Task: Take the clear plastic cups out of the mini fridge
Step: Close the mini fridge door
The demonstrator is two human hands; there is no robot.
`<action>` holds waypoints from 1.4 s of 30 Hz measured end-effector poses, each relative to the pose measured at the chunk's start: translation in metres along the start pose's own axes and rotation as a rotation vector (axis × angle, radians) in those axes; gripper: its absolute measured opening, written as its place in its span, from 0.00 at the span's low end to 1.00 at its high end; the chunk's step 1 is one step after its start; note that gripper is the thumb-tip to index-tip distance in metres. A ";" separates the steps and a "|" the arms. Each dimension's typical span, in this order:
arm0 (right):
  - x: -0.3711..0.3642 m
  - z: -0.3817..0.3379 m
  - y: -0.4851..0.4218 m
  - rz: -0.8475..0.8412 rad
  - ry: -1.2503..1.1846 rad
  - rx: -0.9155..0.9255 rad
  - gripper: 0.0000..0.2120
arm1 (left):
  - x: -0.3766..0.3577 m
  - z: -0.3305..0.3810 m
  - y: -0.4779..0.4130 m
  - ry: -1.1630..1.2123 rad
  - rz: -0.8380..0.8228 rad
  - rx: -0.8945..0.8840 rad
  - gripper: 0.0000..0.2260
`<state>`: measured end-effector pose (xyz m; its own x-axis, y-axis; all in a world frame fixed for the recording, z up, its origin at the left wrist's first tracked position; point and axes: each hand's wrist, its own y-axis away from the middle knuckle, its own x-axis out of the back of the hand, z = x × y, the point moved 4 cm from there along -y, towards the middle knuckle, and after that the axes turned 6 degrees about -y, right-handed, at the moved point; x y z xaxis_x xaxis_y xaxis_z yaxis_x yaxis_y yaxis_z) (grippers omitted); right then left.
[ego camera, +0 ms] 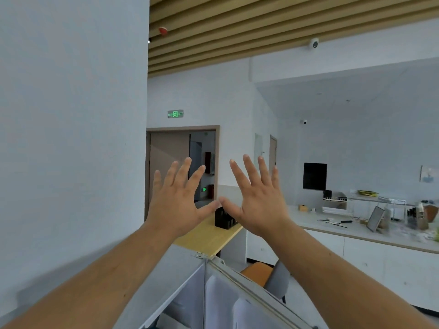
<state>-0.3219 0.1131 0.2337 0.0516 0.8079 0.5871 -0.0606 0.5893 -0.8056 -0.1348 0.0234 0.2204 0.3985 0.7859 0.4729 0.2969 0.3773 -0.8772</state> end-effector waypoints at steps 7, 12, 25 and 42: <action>-0.033 0.009 0.021 -0.145 -0.018 -0.067 0.40 | -0.020 -0.004 0.023 0.006 -0.150 -0.030 0.41; -0.080 0.014 0.065 -0.299 -0.019 -0.062 0.38 | -0.059 -0.012 0.076 0.007 -0.327 -0.033 0.40; -0.185 0.043 0.200 -0.769 -0.082 -0.196 0.34 | -0.141 -0.067 0.210 -0.057 -0.758 0.047 0.39; -0.196 0.033 0.210 -0.682 -0.159 -0.355 0.10 | -0.150 -0.078 0.218 0.139 -0.775 0.142 0.17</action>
<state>-0.3780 0.0792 -0.0480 -0.1823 0.2753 0.9439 0.2565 0.9401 -0.2247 -0.0616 -0.0505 -0.0355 0.2311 0.2102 0.9500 0.4242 0.8569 -0.2928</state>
